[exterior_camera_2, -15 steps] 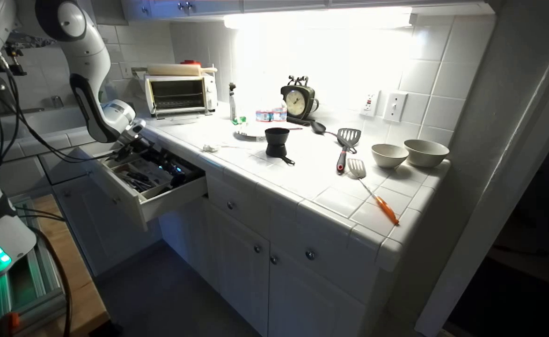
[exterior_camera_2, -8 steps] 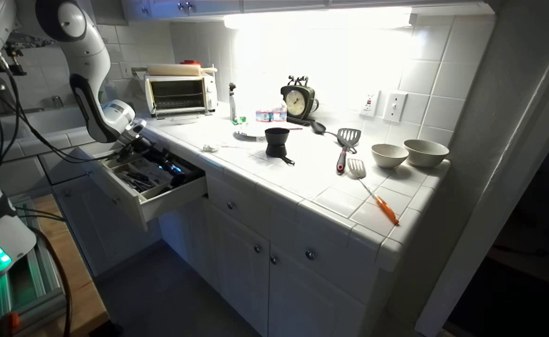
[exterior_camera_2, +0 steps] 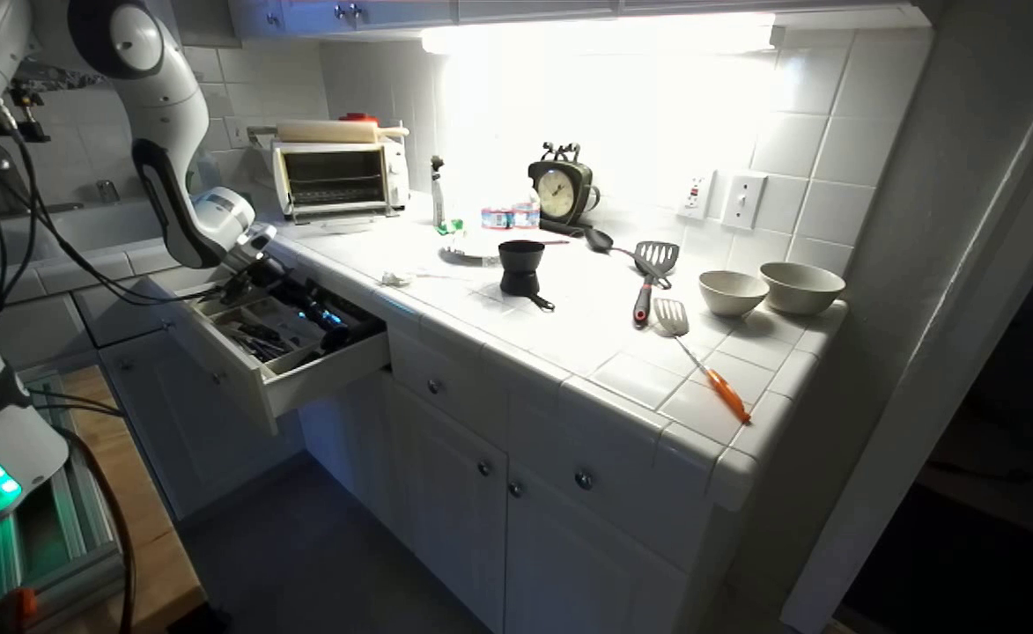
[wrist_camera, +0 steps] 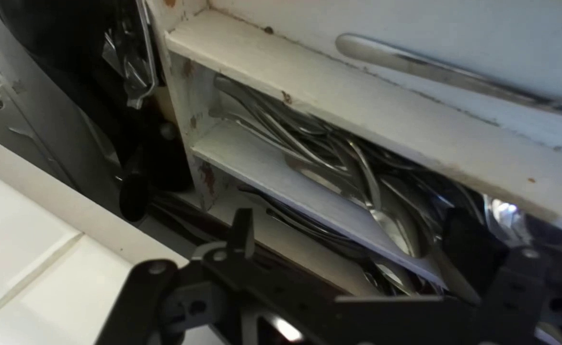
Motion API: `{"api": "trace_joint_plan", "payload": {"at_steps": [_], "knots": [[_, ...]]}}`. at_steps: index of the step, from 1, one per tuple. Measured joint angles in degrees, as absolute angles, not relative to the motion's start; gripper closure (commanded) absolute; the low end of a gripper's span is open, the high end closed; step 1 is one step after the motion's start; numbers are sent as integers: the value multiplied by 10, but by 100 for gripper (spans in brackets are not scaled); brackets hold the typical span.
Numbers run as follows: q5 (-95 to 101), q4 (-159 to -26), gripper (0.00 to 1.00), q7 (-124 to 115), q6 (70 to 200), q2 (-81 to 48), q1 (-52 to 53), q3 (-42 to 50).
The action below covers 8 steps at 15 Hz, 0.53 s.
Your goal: Remove two spoons from the drawer
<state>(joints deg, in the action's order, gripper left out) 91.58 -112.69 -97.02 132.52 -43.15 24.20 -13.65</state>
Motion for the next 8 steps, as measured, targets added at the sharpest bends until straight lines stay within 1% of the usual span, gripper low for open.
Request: {"api": "trace_joint_plan", "payload": {"at_steps": [8], "knots": [[916, -1124, 0, -970, 1348, -432, 231, -144]]}}
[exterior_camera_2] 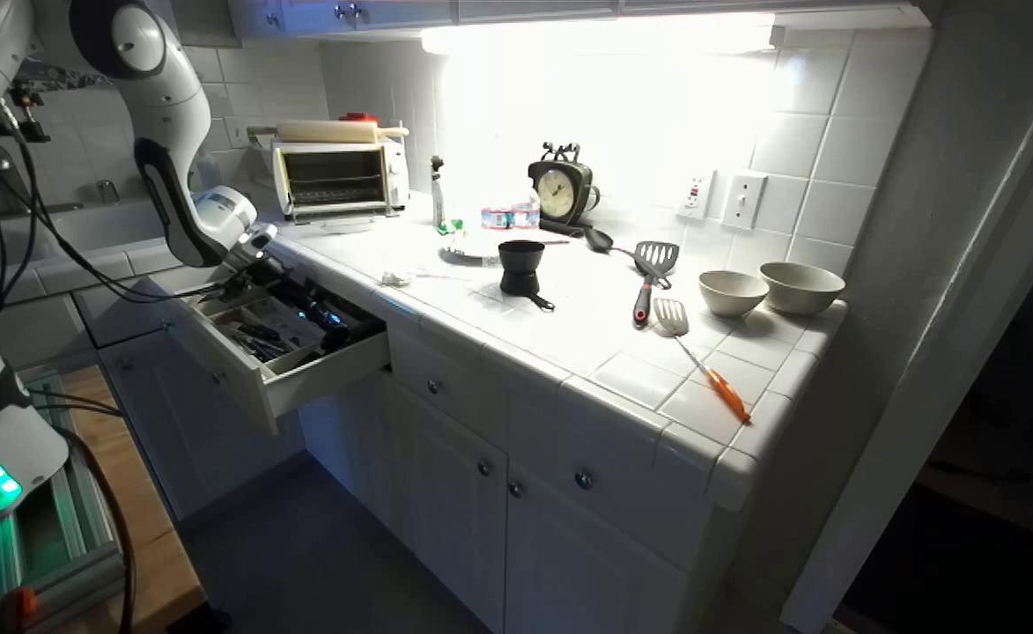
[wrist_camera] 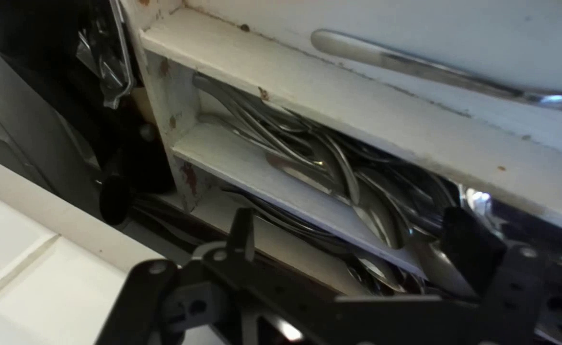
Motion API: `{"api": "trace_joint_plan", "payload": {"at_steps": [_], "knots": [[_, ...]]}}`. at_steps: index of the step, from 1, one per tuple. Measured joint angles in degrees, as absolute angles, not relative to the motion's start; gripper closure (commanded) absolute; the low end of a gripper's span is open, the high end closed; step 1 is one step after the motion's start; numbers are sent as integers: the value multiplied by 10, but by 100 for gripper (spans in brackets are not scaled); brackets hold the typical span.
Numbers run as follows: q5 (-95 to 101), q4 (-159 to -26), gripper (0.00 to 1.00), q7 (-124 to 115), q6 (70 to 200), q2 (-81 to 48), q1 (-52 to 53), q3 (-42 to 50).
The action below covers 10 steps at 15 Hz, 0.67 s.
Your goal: Remove two spoons from the drawer
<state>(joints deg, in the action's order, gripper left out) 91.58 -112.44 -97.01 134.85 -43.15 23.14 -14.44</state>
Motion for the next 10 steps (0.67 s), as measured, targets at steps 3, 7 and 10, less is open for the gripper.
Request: {"api": "trace_joint_plan", "payload": {"at_steps": [3, 7, 10], "knots": [[915, -1124, 0, -969, 1351, -432, 228, -145], [915, -1124, 40, -968, 1354, -435, 221, -146], [915, -1123, 61, -967, 1360, -437, 221, -152]]}}
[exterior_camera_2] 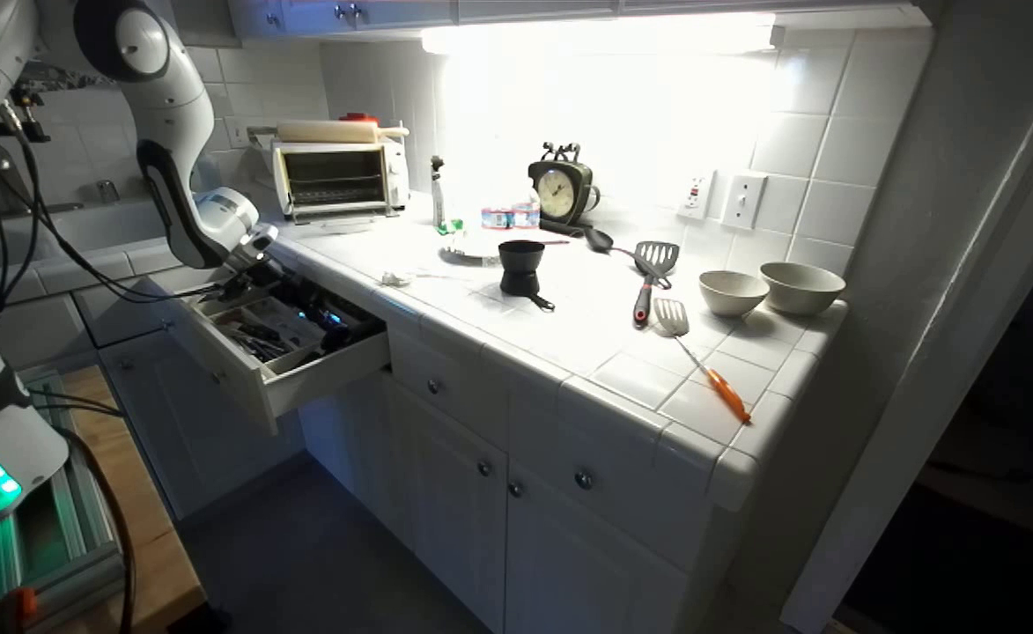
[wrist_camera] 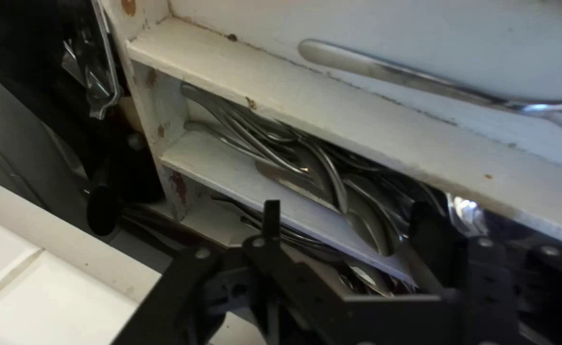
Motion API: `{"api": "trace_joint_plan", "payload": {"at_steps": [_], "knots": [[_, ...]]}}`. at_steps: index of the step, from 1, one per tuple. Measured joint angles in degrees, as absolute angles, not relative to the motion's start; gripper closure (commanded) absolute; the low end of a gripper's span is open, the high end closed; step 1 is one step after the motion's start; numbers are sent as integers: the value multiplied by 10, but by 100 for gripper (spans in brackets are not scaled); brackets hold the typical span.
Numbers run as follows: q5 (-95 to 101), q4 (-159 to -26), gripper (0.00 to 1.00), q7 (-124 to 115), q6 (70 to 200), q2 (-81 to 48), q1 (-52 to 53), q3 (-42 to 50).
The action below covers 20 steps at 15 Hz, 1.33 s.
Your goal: Remove two spoons from the drawer
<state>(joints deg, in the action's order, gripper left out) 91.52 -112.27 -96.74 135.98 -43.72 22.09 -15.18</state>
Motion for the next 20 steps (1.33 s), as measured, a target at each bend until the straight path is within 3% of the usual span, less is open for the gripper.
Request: {"api": "trace_joint_plan", "payload": {"at_steps": [5, 6, 8, 10, 15, 19, 20], "knots": [[915, -1117, 95, -962, 1373, -445, 221, -159], [915, -1116, 62, -961, 1375, -446, 221, -160], [915, -1114, 56, -960, 1377, -447, 222, -162], [915, -1114, 45, -960, 1377, -447, 221, -162], [915, -1114, 9, -961, 1377, -446, 213, -159], [915, -1114, 3, -962, 1377, -444, 211, -159], [915, -1114, 7, -963, 1377, -443, 211, -159]]}}
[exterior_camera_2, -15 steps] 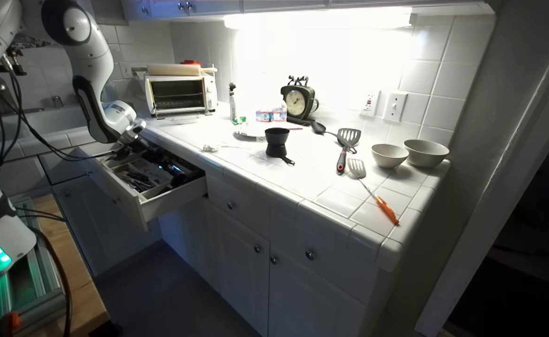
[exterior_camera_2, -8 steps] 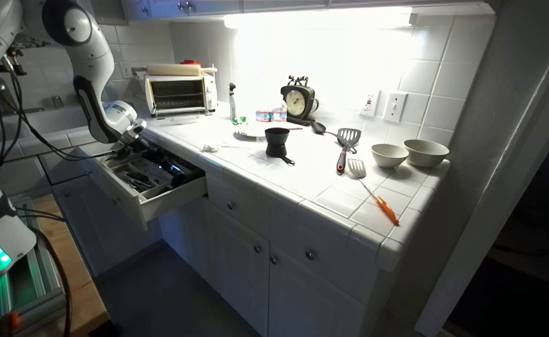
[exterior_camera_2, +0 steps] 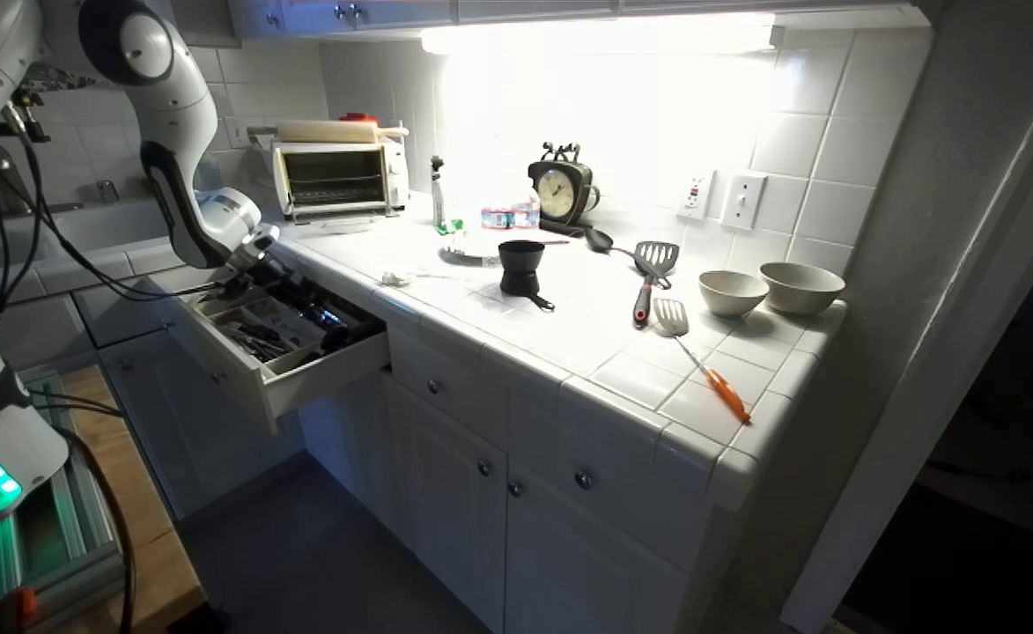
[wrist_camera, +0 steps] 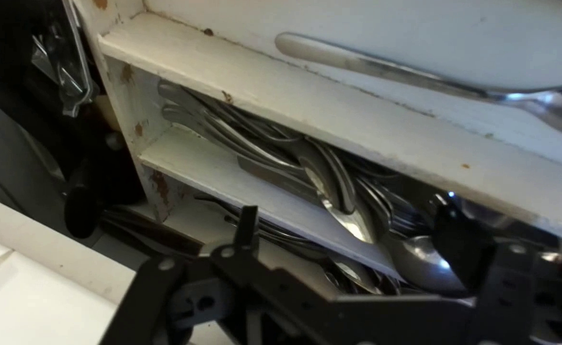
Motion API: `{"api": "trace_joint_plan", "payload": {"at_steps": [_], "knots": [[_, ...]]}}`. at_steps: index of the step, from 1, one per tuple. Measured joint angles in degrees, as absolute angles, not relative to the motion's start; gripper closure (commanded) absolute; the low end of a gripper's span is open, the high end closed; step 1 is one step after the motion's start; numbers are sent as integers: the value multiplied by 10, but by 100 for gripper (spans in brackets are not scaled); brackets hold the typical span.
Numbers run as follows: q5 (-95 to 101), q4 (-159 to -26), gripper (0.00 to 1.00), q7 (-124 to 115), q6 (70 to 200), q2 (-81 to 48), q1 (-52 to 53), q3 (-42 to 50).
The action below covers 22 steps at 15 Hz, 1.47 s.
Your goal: Remove two spoons from the drawer
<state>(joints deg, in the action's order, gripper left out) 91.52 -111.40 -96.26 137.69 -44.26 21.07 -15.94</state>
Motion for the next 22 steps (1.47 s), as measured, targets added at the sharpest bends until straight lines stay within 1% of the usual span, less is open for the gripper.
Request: {"api": "trace_joint_plan", "payload": {"at_steps": [4, 5, 6, 7, 9, 10, 12, 15, 16, 17, 18, 19, 21, 22], "knots": [[914, -1114, 13, -963, 1377, -437, 210, -160], [913, -1114, 12, -963, 1377, -437, 209, -160], [911, -1114, 14, -962, 1377, -437, 208, -160], [910, -1114, 13, -962, 1377, -437, 206, -160], [903, -1114, 16, -959, 1377, -437, 200, -160], [900, -1115, 40, -957, 1377, -437, 197, -160], [897, -1115, 43, -954, 1378, -437, 193, -160], [888, -1115, 66, -950, 1378, -437, 193, -161], [885, -1115, 25, -949, 1378, -437, 193, -162], [883, -1115, 26, -948, 1378, -437, 193, -162], [881, -1115, 25, -947, 1378, -437, 193, -162], [880, -1115, 20, -947, 1378, -437, 193, -162], [880, -1115, 6, -946, 1378, -437, 193, -162], [880, -1115, 1, -946, 1378, -437, 193, -162]]}}
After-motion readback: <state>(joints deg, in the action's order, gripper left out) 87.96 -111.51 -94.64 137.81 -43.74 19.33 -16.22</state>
